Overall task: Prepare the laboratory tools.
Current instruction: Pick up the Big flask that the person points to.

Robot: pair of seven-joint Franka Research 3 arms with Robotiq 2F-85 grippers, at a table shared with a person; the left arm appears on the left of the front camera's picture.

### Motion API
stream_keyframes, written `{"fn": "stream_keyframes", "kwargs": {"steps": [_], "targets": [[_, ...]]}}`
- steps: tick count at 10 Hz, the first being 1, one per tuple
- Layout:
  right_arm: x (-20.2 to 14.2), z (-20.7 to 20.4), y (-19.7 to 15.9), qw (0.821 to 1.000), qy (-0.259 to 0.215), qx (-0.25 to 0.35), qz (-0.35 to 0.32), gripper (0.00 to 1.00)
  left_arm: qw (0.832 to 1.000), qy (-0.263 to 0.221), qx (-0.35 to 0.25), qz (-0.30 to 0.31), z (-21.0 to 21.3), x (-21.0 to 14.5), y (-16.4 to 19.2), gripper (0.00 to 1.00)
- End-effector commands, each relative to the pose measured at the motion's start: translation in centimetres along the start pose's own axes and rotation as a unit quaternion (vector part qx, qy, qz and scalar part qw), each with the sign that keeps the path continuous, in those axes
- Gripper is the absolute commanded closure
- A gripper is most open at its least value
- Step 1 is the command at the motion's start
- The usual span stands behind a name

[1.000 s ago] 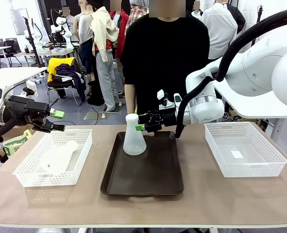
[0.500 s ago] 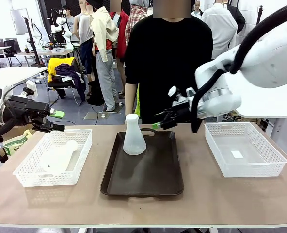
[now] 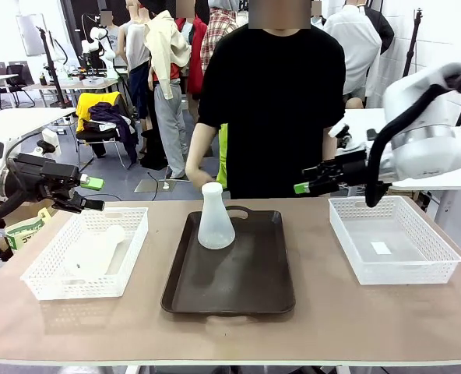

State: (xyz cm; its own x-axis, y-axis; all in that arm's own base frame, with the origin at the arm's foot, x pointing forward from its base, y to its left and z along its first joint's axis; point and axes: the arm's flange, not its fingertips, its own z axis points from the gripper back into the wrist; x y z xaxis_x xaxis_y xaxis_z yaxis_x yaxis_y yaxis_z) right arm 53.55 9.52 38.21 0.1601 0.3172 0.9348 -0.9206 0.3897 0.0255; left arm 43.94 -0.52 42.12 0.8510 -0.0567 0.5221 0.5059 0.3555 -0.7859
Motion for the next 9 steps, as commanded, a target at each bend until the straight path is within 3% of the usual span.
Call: {"fn": "stream_keyframes", "kwargs": {"steps": [1, 4, 5, 9], "targets": [[-1.0, 1.4, 1.5, 0.999, -0.036, -0.017, 0.007, 0.0, 1.0, -0.003, -0.006, -0.003, 0.2, 0.1, -0.1, 0.0], [-1.8, 2.4, 1.4, 0.999, -0.051, -0.02, -0.002, 0.0, 1.0, -0.003, -0.006, -0.003, 0.2, 0.1, -0.1, 0.0], [-0.6, 2.7, 0.9, 0.999, -0.03, -0.022, -0.005, 0.0, 1.0, -0.003, -0.006, -0.003, 0.2, 0.1, -0.1, 0.0], [-0.6, 2.7, 0.9, 0.999, -0.03, -0.022, -0.005, 0.0, 1.0, -0.003, -0.006, -0.003, 0.2, 0.1, -0.1, 0.0]]}}
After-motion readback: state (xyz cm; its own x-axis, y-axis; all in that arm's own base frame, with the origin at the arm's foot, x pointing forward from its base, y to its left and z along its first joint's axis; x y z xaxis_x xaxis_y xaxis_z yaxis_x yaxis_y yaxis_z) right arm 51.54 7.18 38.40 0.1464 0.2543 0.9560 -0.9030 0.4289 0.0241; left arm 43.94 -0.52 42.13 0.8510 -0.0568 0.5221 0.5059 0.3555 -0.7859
